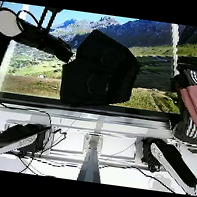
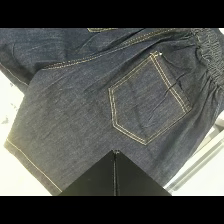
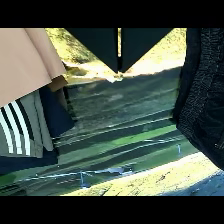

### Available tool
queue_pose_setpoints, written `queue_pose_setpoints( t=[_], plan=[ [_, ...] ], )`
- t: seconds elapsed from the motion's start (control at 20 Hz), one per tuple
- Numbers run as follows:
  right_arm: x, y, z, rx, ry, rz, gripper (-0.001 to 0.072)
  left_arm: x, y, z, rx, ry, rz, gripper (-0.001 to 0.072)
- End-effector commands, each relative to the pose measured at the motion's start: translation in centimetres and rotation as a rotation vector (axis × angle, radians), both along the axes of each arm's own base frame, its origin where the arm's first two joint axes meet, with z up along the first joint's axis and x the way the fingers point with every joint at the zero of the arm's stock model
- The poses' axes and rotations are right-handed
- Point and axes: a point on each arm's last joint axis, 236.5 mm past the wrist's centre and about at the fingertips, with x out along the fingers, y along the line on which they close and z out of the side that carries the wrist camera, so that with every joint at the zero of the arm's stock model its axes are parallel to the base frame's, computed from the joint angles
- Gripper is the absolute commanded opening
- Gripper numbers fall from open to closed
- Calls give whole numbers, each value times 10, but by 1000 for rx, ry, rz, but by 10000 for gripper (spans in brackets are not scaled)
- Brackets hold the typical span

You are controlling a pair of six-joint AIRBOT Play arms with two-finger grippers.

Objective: Fold the clothes and pants, and hang the long-sleeved shirts on hangers.

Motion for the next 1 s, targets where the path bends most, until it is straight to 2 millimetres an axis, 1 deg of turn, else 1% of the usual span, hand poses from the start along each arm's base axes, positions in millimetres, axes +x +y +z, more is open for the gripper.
queue_pose_setpoints(
  t=[0.0,0.55,0.6,0.7,0.75,0.8,0.85,0.9,0.95],
  plan=[
    [0,0,0,1,1,1,31,0,0,1,0,-2,1,17],
    [0,0,0,1,1,1,31,0,0,1,0,-2,1,17],
    [2,1,1,1,-9,3,31,0,0,1,0,-2,1,16],
    [20,4,19,4,-114,19,31,0,0,1,0,-2,1,16],
    [24,4,23,3,-141,21,32,0,0,1,-1,-2,0,16],
    [25,4,24,0,-144,21,32,1,-2,2,-10,-4,0,17],
    [25,2,23,-23,-140,33,31,3,-4,4,-23,-13,3,17],
    [26,-2,18,-74,-114,62,31,3,-3,3,-19,-13,3,16],
    [27,-3,7,-118,-61,109,30,4,-4,2,-20,-8,4,17]
  ],
)
